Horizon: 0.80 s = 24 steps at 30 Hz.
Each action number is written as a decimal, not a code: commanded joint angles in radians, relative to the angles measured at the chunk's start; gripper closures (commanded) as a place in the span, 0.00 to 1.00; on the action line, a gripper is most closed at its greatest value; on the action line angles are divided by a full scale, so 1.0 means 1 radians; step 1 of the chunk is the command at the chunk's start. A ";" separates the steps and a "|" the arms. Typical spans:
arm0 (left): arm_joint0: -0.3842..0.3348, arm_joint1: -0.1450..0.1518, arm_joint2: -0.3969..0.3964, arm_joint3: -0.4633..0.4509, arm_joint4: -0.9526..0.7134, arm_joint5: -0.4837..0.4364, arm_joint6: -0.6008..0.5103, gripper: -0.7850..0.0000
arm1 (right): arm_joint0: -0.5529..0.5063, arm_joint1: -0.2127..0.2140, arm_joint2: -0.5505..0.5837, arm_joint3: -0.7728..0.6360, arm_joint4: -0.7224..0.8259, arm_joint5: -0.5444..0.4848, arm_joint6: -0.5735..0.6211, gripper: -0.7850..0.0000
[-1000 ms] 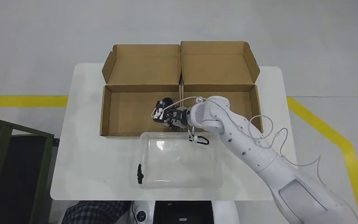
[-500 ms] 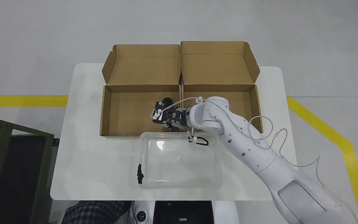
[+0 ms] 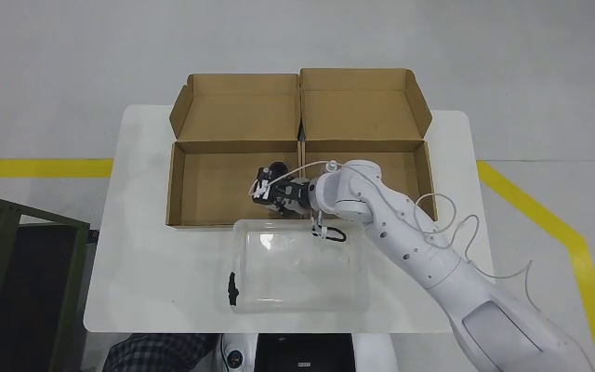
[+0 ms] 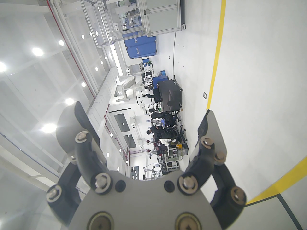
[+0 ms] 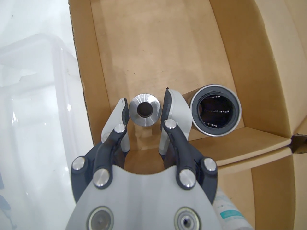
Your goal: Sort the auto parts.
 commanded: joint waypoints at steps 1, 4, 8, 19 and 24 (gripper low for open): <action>0.000 0.000 0.000 0.000 0.000 0.000 0.000 0.00 | -0.005 0.002 0.008 -0.021 -0.001 0.002 -0.006 0.65; 0.000 0.000 0.000 0.000 0.000 0.000 0.000 0.00 | -0.022 0.008 0.029 -0.067 -0.004 0.008 -0.018 0.65; 0.000 0.000 0.000 0.000 0.000 0.000 0.000 0.00 | -0.064 0.023 0.065 -0.152 -0.024 0.016 -0.025 0.64; 0.000 0.000 0.000 0.000 0.000 0.000 0.000 0.00 | -0.316 0.084 0.213 -0.429 -0.139 0.052 -0.120 0.59; 0.000 0.000 0.000 0.000 0.000 0.000 0.000 0.00 | -0.492 0.120 0.339 -0.559 -0.218 0.093 -0.194 0.57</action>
